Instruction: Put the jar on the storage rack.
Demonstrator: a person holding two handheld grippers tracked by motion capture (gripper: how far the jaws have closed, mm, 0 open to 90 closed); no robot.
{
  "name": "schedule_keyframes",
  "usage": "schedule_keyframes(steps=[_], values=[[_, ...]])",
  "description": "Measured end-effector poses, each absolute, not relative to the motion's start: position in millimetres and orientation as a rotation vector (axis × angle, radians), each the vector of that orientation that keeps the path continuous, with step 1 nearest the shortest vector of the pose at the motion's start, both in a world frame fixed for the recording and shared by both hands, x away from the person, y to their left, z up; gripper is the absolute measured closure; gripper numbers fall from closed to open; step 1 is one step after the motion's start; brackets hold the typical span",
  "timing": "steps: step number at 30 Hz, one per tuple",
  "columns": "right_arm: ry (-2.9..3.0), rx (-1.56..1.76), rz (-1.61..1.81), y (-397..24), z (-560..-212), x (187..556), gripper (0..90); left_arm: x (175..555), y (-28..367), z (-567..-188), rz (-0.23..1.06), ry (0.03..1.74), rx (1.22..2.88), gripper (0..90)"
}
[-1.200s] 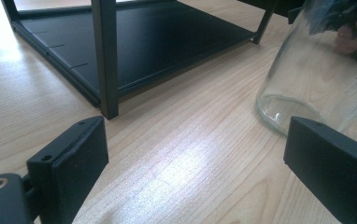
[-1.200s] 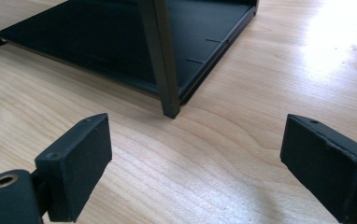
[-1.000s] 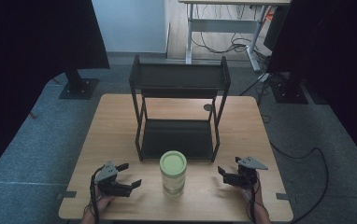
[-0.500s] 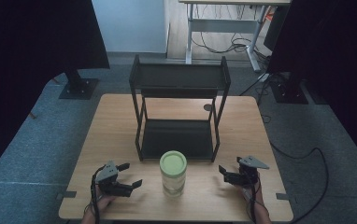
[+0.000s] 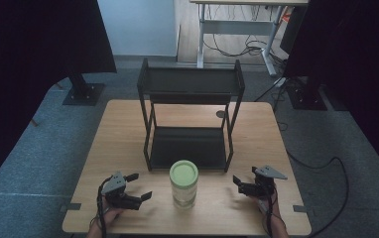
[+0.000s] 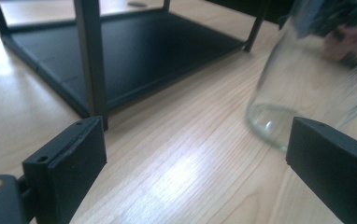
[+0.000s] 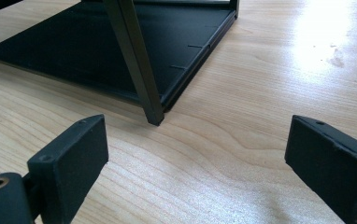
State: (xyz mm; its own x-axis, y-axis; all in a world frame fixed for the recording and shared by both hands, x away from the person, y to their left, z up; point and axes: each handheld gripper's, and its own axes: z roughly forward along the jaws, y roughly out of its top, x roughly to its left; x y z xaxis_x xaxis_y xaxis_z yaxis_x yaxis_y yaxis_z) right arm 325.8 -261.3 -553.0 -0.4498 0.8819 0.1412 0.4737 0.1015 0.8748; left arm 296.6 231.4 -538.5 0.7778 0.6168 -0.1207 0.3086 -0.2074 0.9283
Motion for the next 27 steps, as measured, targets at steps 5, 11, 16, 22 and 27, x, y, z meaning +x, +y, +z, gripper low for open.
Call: schedule_keyframes(steps=[5,11,16,22,27], values=[[1.956,1.321,1.295,-261.0,-552.9,325.3,6.0,290.9,233.3,-528.4,0.337,0.699,1.759,5.0],[1.943,1.336,1.309,-262.5,-553.0,322.6,6.1,283.6,232.8,-520.4,0.348,0.683,1.745,4.7],[1.935,1.348,1.322,-264.0,-553.1,321.1,5.9,280.1,226.6,-511.2,0.343,0.646,1.738,4.6],[1.942,1.342,1.304,-262.6,-553.1,321.3,5.8,279.8,214.1,-503.6,0.323,0.594,1.787,3.7],[1.933,1.35,1.301,-263.2,-553.1,320.8,5.7,276.8,206.6,-498.7,0.309,0.569,1.784,3.6]])
